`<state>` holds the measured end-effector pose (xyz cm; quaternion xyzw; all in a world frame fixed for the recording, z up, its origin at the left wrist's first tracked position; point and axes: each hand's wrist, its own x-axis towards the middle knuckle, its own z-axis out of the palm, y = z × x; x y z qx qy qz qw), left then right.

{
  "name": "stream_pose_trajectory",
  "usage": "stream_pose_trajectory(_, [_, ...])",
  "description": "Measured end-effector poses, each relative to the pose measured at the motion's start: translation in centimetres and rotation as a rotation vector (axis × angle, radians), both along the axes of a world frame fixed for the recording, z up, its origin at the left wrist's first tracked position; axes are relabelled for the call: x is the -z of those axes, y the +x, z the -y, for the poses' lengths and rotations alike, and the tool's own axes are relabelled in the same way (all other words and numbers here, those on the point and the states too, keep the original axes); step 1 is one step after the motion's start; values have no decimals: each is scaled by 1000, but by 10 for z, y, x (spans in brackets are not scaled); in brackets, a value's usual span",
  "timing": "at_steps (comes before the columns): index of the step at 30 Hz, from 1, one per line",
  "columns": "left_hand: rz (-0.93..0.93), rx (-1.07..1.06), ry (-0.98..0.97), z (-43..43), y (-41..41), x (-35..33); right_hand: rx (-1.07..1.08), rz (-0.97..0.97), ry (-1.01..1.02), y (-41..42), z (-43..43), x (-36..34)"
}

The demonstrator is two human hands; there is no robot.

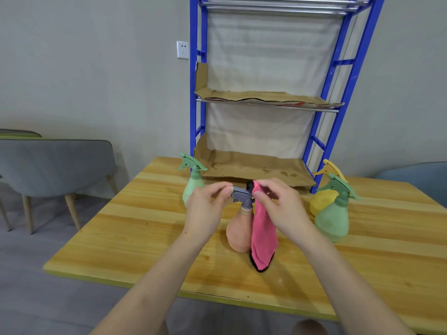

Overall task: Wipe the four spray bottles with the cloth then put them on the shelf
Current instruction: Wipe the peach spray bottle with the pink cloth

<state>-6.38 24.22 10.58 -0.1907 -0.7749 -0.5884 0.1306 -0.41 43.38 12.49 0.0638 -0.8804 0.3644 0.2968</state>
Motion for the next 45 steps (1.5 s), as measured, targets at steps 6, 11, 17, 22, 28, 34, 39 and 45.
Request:
stream_pose_trajectory(6, [0,-11,-11,-1,2,1,187,-56,-35,-13,-14,-17])
stream_pose_trajectory(11, [6,-11,-12,-2,5,-1,-3,-53,-167,-9,-4,-23])
stream_pose_trajectory(17, [-3,-33,-34,-3,5,-2,-190,-15,-275,6,8,-8])
stream_pose_trajectory(22, [-11,-31,-45,-4,3,0,-208,-15,-6,12,4,4])
stream_pose_trajectory(28, [5,-22,-28,-4,5,-2,-126,5,-102,6,10,-5])
stream_pose_trajectory(34, [-2,4,-48,-1,6,-5,-89,191,54,-7,9,-13])
stream_pose_trajectory(39, [7,21,-52,0,6,-8,-93,292,205,-13,1,-18])
stream_pose_trajectory(45, [36,68,30,-1,-1,1,-28,279,191,-20,12,-19])
